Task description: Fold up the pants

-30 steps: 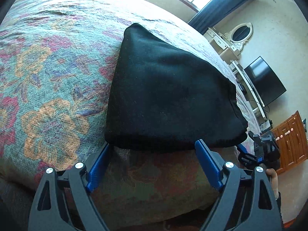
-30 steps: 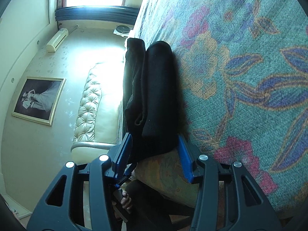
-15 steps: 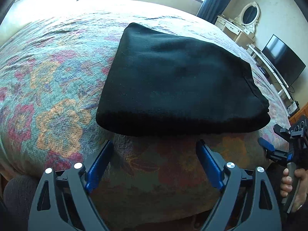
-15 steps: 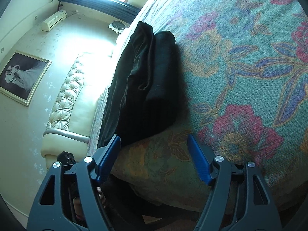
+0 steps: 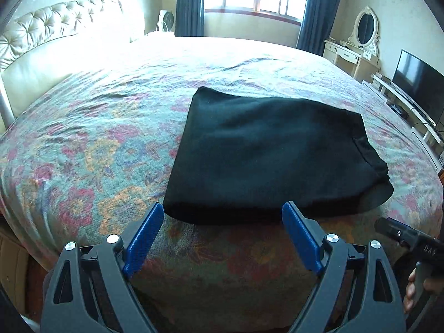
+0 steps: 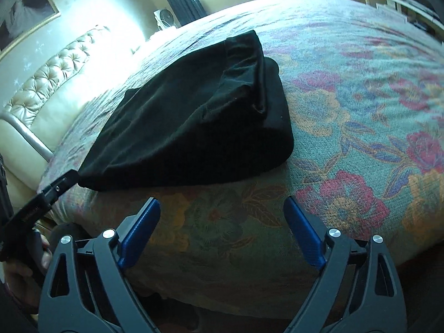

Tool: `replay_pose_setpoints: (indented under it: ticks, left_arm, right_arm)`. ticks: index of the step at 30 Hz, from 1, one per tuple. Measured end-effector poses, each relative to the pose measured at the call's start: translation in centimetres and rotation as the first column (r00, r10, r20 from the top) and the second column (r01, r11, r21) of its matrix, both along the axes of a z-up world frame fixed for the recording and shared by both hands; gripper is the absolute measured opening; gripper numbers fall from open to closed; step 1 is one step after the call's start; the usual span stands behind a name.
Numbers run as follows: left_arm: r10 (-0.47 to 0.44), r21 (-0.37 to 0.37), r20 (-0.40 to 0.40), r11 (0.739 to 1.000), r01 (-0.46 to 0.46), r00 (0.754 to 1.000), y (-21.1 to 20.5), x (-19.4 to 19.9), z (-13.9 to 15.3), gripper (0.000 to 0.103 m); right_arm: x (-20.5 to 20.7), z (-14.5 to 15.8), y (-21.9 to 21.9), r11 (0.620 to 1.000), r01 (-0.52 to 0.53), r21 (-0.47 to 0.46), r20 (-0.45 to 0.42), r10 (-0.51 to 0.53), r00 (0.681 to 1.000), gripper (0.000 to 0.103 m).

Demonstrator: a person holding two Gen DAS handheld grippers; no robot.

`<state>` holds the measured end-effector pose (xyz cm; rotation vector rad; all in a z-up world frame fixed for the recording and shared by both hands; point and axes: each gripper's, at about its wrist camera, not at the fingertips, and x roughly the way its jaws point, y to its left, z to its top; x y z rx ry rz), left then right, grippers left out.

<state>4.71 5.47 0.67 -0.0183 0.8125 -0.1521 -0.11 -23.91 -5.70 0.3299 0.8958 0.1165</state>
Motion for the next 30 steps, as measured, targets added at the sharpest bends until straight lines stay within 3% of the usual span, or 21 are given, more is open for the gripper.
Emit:
replay_pose_setpoints:
  ticks: [4,10,21,30]
  left_arm:
    - [0.032,0.009,0.022,0.999,-0.032,0.999,0.5,-0.2,0.2,0.086]
    - [0.051,0.057,0.04,0.997,-0.053,0.998,0.8,-0.3,0.1,0.086]
    - [-0.076,-0.023,-0.022,0.997,0.076,0.997,-1.0,-1.2,-0.2,0.086]
    - [-0.049,-0.023,-0.017,0.999,0.048,0.999,-0.8,-1.3,0.0,0.086]
  right_arm:
    - [-0.3,1.3,2.0,0.995,-0.006,-0.1,0.06,0.012,0.998,0.091]
    - [-0.9,2.7,1.1,0.981,0.02,-0.194,0.128,0.005,0.992,0.092]
    - [-1.2,2.8,1.3,0.982,0.032,-0.188,0.13,-0.008,0.991,0.092]
    - [-1.3,3.2,0.2,0.983,0.056,-0.176,0.139,-0.032,0.99,0.092]
